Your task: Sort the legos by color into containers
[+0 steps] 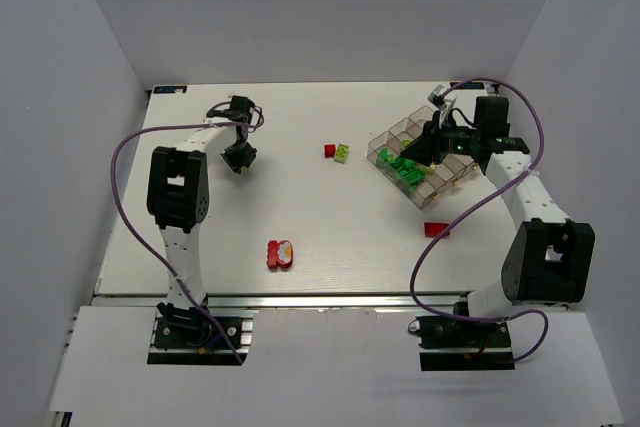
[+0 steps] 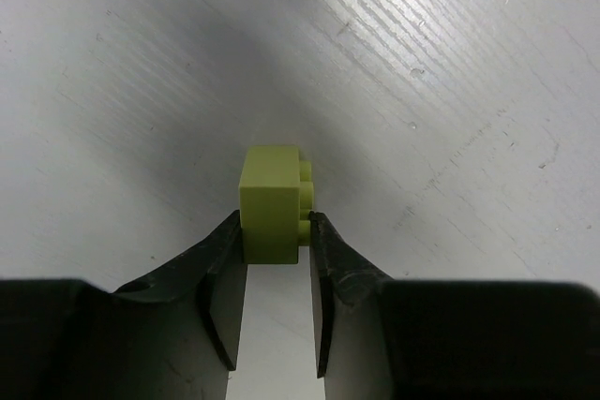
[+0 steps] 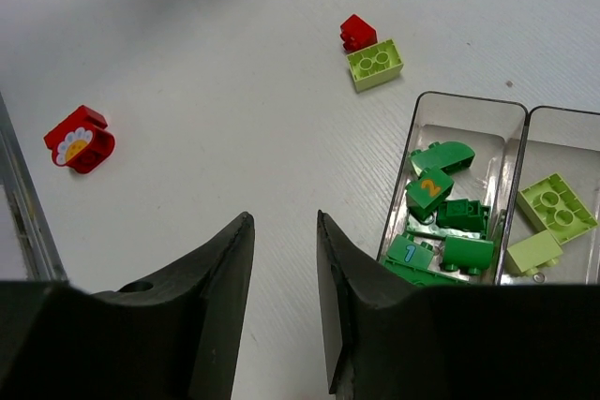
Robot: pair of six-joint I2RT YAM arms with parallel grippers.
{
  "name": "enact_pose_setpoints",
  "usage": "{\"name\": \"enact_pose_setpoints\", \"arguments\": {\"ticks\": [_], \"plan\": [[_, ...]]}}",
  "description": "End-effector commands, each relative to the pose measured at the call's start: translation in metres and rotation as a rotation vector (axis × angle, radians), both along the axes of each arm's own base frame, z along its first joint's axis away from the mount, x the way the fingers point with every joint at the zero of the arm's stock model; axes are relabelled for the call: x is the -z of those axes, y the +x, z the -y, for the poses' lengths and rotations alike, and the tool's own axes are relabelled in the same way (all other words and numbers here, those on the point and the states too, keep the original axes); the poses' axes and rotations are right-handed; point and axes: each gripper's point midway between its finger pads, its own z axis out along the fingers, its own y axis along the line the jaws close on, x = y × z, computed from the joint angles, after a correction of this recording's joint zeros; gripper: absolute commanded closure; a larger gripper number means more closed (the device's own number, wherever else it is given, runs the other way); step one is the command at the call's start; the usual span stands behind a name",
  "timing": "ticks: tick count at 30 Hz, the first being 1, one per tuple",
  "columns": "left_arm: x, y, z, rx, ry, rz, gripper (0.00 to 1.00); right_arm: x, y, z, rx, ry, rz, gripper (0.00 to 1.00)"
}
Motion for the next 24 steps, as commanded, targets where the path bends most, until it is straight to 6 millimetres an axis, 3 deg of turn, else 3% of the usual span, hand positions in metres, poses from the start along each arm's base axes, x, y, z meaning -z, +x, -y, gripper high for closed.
{"name": "enact_pose_setpoints", "arguments": {"ticks": [1,4,7,12,13,15,17,21,22,24], "plan": [[-0.024,0.007,-0.005,0.009,0.008,0.065,0.7,-0.009,-0.003,-0.002,-0.009,0.021,0.025,0.61],[-0.033,0.005,0.004,0.062,-0.034,0.086,0.79,-0.01,-0.005,-0.002,-0.009,0.021,0.025,0.61],[-0.049,0.002,0.031,0.179,-0.105,0.127,0.85,-0.012,-0.005,-0.001,-0.014,0.008,0.038,0.62],[-0.079,-0.019,0.101,0.408,-0.243,0.236,0.88,-0.018,-0.004,0.001,-0.018,-0.007,0.055,0.8],[-0.1,-0.02,0.124,0.476,-0.294,0.309,0.88,-0.019,-0.003,0.001,-0.017,-0.007,0.056,0.82],[-0.105,-0.032,0.148,0.541,-0.368,0.342,0.88,-0.022,-0.002,0.001,-0.016,-0.008,0.062,0.83],[-0.133,-0.037,0.183,0.631,-0.483,0.435,0.88,-0.023,-0.001,0.002,-0.009,-0.011,0.061,0.83],[-0.162,-0.04,0.227,0.731,-0.593,0.519,0.89,-0.026,-0.002,0.004,0.008,-0.022,0.073,0.83],[-0.178,-0.038,0.241,0.754,-0.617,0.557,0.89,-0.025,-0.003,0.004,0.012,-0.024,0.072,0.83],[-0.179,-0.035,0.257,0.775,-0.656,0.552,0.89,-0.028,-0.004,0.005,0.023,-0.026,0.082,0.82]]}}
